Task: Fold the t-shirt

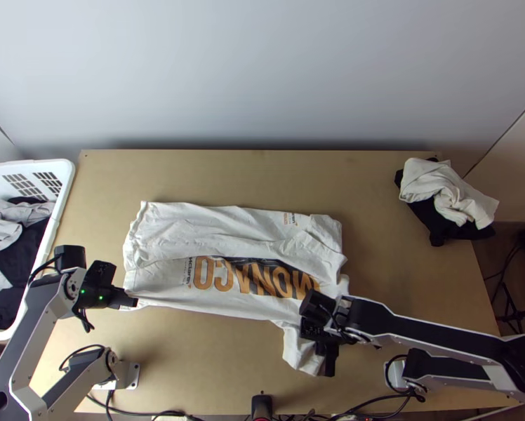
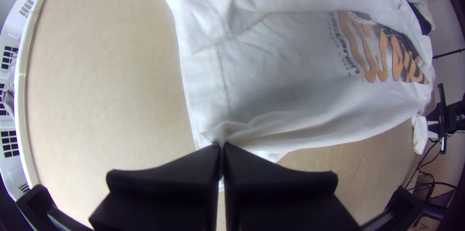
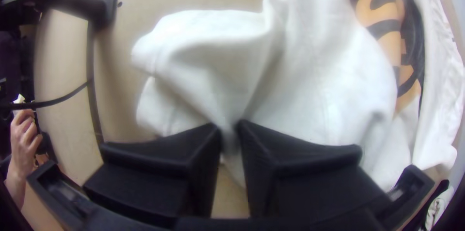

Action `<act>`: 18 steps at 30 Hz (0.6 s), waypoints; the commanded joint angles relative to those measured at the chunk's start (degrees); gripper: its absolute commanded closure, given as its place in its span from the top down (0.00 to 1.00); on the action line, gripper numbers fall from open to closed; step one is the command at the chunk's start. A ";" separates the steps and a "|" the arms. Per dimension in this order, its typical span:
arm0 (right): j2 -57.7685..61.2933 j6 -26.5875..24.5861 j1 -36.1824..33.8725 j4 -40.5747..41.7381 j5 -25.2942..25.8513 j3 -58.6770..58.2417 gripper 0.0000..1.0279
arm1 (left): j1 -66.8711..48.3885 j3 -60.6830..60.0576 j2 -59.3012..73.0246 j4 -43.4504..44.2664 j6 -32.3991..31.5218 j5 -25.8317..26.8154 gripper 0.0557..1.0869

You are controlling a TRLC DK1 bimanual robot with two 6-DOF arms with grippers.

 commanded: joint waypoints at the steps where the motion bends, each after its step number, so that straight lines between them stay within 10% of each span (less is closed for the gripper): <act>1: -1.83 -0.07 -0.88 -0.85 1.54 -0.60 0.03 | -0.10 0.38 -0.30 -0.02 -0.09 0.09 0.03; 18: -5.44 -5.78 -14.76 -7.35 1.63 11.18 0.03 | -0.10 5.04 -3.99 -1.78 0.00 1.41 0.03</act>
